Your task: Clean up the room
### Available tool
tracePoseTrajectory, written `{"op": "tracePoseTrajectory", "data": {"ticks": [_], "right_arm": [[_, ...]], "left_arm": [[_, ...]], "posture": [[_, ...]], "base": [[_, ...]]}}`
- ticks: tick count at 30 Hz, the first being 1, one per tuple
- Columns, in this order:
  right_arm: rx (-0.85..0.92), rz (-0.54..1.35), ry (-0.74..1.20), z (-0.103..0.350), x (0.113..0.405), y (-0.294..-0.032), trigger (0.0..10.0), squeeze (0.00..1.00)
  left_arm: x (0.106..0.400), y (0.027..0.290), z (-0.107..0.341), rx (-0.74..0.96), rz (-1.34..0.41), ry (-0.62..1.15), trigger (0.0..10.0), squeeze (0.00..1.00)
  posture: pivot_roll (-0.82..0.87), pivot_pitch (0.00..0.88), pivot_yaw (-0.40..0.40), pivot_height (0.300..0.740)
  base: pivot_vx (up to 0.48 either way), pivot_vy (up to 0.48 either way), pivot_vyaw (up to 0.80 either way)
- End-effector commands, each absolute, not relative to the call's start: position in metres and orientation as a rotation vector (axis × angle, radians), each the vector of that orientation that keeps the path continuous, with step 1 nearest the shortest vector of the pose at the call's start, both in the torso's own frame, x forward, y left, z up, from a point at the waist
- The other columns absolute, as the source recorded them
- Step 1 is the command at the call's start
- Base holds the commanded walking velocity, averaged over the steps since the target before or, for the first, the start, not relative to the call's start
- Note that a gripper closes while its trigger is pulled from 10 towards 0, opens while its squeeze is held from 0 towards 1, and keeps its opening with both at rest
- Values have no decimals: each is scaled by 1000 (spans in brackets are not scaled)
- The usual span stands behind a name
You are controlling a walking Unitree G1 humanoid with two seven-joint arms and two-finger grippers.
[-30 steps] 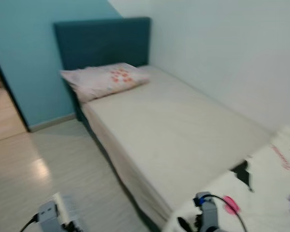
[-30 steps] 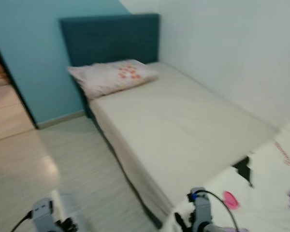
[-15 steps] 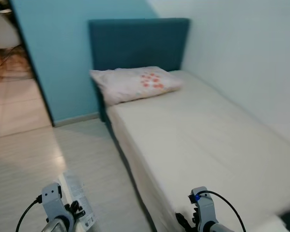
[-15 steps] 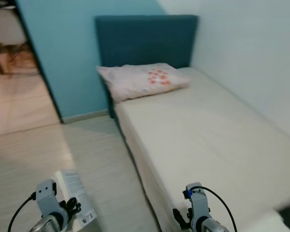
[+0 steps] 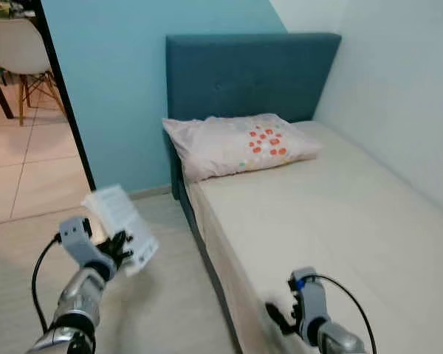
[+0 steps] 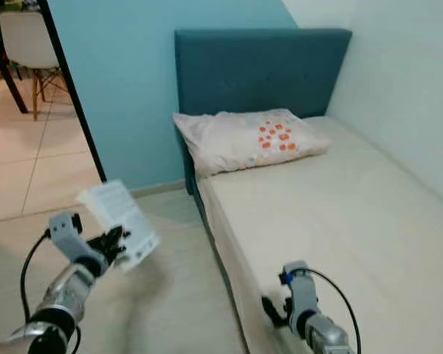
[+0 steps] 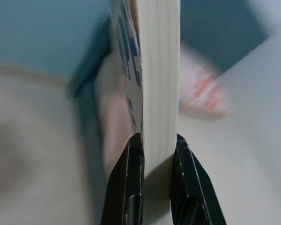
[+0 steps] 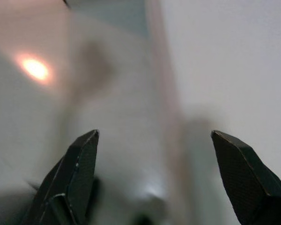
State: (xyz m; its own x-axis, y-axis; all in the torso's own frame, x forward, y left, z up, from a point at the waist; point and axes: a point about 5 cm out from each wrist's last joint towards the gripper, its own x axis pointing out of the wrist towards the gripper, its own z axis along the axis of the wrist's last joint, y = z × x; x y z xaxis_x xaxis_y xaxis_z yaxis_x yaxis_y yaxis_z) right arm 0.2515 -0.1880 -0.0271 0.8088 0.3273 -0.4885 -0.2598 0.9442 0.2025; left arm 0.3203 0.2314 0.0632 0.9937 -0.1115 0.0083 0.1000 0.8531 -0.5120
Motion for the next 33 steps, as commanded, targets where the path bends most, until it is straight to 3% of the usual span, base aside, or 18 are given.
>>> {"op": "tracePoseTrajectory", "data": {"ticks": [1, 2, 3, 6, 11, 14, 15, 19, 29, 31, 33], "right_arm": [[222, 299, 464, -15, 262, -191, 10000, 0], [401, 291, 348, 3, 278, -192, 10000, 0], [401, 291, 348, 3, 278, -192, 10000, 0], [734, 383, 8, 60, 307, -196, 10000, 0], [835, 750, -309, 147, 314, -176, 10000, 0], [831, 791, -327, 154, 312, -172, 10000, 0], [812, 914, -373, 173, 306, -159, 10000, 0], [814, 1029, -437, 196, 299, -149, 10000, 0], [893, 1098, -493, 228, 290, -151, 10000, 0], [900, 1090, -487, 229, 291, -149, 10000, 0], [912, 1055, -454, 226, 293, -143, 10000, 0]], "left_arm": [[334, 218, 87, -578, -243, -82, 10000, 0], [338, 208, 104, -606, -361, -153, 10000, 0], [338, 208, 104, -606, -361, -153, 10000, 0], [343, 191, 142, -670, -599, -299, 10000, 0], [339, 173, 189, -724, -867, -443, 10000, 0], [338, 172, 192, -728, -891, -453, 10000, 0], [331, 166, 201, -741, -983, -479, 10000, 0], [320, 160, 205, -727, -1091, -474, 10000, 0], [305, 158, 212, -718, -1170, -470, 10000, 0], [304, 158, 217, -711, -1167, -493, 10000, 0], [299, 161, 242, -687, -1167, -633, 10000, 0]], "posture": [[-59, 0, -71, 731], [-65, 0, -69, 731], [-65, 0, -69, 731], [-74, 0, -64, 731], [-78, 0, -63, 731], [-78, 0, -63, 731], [-77, 0, -61, 731], [-76, 0, -60, 731], [-74, 0, -60, 731], [-76, 0, -59, 731], [-75, 0, -63, 731]], "base": [[480, 0, 0], [480, 0, 0], [480, 0, 0], [480, 0, 0], [480, 0, 0], [480, 0, 0], [480, 0, 0], [480, 0, 0], [480, 0, 0], [416, 0, 0], [0, 0, 0]]}}
